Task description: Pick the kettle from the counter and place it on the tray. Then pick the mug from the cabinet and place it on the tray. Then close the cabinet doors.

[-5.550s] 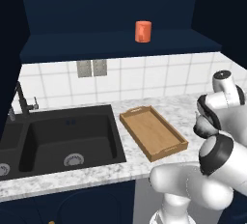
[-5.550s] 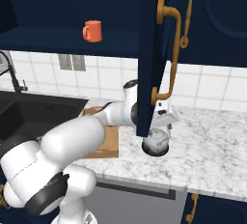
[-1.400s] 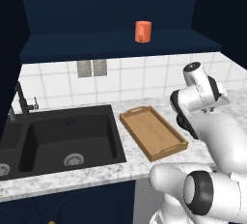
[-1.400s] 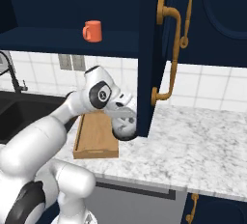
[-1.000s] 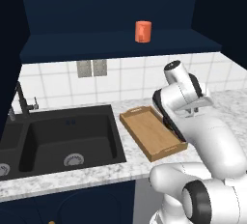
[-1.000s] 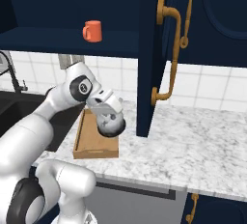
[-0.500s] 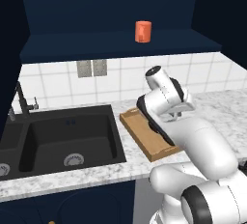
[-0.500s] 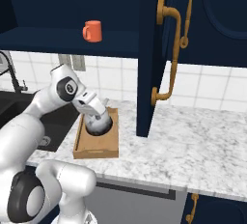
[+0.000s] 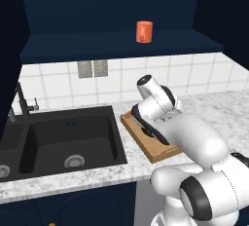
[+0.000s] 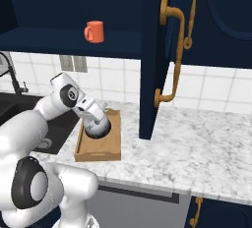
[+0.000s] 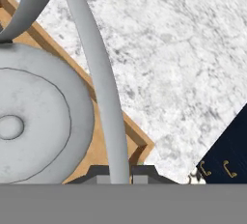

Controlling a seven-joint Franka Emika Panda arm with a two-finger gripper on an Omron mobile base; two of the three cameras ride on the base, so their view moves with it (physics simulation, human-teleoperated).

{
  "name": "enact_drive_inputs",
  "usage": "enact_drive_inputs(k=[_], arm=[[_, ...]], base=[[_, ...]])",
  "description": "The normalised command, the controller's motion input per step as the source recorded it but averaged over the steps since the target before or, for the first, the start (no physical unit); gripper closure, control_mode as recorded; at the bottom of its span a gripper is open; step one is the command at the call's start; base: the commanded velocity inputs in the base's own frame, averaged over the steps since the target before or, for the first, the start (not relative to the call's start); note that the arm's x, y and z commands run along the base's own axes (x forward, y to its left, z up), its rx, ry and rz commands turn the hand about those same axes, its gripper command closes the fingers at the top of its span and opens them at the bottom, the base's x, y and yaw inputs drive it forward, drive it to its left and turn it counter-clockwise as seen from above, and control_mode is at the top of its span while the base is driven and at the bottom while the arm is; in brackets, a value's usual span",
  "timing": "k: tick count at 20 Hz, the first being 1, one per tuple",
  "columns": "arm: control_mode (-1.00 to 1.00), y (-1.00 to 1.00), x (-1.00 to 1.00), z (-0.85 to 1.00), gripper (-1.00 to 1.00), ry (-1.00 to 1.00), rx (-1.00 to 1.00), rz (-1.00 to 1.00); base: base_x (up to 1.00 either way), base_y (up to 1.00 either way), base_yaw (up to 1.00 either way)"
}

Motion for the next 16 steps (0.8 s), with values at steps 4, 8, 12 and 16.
enact_drive_inputs(k=[4, 8, 12, 16], arm=[[-1.0, 0.11, 0.5, -0.21, 1.0, 0.0, 0.0, 0.0], [-1.0, 0.18, 0.48, -0.14, 1.0, 0.0, 0.0, 0.0], [-1.0, 0.09, 0.48, -0.13, 1.0, 0.0, 0.0, 0.0], [-1.0, 0.0, 0.41, -0.18, 1.0, 0.0, 0.0, 0.0]], base=[[0.0, 0.0, 0.0], [0.0, 0.0, 0.0], [0.0, 0.0, 0.0], [0.0, 0.0, 0.0]])
